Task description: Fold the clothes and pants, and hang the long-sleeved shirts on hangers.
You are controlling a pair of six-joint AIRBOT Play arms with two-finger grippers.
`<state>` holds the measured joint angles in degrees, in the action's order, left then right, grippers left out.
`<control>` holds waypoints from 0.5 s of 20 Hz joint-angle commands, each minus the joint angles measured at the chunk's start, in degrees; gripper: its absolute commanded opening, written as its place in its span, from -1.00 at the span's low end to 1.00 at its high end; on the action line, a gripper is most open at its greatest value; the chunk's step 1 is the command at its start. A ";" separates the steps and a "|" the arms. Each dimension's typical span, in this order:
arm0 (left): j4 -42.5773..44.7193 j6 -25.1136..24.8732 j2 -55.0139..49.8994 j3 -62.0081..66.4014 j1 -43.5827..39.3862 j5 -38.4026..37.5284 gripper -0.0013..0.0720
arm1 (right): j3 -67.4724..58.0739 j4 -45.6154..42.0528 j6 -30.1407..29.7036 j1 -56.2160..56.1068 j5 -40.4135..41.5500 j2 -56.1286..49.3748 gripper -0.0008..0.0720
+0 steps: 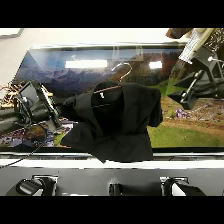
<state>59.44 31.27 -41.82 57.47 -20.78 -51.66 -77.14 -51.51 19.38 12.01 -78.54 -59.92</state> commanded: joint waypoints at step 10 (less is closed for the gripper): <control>-0.15 0.00 0.37 0.04 -0.04 0.02 -0.92 | 0.02 9.64 -5.29 -7.63 0.22 -11.72 0.39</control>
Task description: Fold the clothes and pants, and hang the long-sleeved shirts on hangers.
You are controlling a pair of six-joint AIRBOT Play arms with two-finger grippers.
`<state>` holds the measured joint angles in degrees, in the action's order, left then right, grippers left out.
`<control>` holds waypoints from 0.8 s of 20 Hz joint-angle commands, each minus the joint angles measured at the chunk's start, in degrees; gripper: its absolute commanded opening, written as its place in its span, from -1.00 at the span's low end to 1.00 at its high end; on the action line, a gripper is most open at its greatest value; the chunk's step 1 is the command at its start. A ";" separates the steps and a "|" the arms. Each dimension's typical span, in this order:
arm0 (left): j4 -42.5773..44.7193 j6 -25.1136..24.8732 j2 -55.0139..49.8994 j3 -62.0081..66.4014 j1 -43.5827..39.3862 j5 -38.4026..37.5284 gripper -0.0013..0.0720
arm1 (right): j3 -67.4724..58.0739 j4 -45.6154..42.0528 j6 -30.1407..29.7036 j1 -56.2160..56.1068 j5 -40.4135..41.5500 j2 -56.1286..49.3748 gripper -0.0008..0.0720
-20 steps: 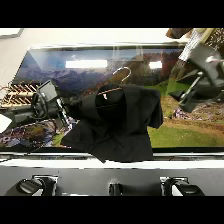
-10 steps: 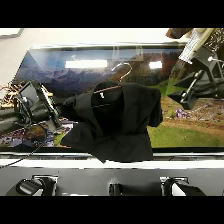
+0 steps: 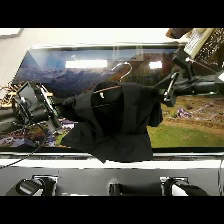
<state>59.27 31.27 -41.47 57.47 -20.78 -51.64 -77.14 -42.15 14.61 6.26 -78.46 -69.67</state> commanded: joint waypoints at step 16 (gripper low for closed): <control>1.14 6.08 -0.09 0.00 0.04 2.27 0.34 | 0.02 -15.96 10.16 -1.88 -5.66 14.34 -0.91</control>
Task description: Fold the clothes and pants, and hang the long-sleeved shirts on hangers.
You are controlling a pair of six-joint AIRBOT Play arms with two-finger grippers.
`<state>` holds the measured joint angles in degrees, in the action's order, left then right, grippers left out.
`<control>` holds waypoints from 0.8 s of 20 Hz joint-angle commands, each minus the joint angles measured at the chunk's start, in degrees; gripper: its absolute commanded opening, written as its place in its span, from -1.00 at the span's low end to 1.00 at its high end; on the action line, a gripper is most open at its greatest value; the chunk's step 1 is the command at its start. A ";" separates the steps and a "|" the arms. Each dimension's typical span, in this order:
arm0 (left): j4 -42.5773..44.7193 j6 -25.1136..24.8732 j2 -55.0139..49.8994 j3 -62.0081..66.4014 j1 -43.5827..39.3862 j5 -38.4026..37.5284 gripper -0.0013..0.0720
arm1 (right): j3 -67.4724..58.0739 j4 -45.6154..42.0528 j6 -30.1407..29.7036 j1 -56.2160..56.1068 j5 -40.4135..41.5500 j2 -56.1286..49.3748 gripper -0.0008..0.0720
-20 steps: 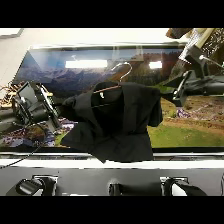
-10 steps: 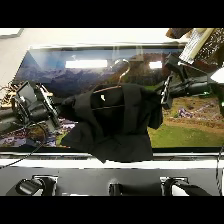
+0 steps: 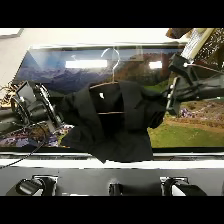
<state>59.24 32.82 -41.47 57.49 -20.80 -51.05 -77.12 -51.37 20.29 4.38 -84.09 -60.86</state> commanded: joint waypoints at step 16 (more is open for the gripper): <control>5.07 32.00 -1.25 -0.04 0.09 19.06 0.34 | 0.00 -34.36 52.19 0.00 9.20 29.94 -0.92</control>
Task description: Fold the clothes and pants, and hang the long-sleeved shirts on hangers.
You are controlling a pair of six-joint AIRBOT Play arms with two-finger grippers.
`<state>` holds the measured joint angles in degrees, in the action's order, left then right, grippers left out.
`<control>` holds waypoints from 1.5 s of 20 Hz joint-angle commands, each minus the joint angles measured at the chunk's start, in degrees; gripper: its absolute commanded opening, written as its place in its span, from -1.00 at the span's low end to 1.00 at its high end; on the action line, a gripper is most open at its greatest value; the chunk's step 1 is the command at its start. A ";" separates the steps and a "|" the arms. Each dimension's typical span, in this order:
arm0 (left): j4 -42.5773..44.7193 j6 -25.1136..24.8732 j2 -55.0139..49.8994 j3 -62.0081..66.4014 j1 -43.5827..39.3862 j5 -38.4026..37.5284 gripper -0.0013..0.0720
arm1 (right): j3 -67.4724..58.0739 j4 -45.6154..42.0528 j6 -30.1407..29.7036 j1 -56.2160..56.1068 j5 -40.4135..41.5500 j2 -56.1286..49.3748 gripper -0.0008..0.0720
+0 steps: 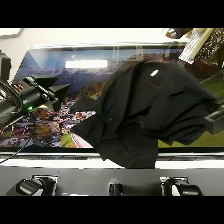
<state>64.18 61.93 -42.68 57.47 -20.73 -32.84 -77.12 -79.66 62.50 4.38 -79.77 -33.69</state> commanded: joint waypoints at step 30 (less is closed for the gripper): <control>0.13 4.37 -5.07 -0.20 -0.07 0.79 0.33 | -33.09 -74.86 65.66 18.49 23.43 -29.53 -0.92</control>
<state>64.31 66.43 -46.94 57.30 -20.75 -32.05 -103.68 -153.86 127.48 19.86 -59.35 -58.85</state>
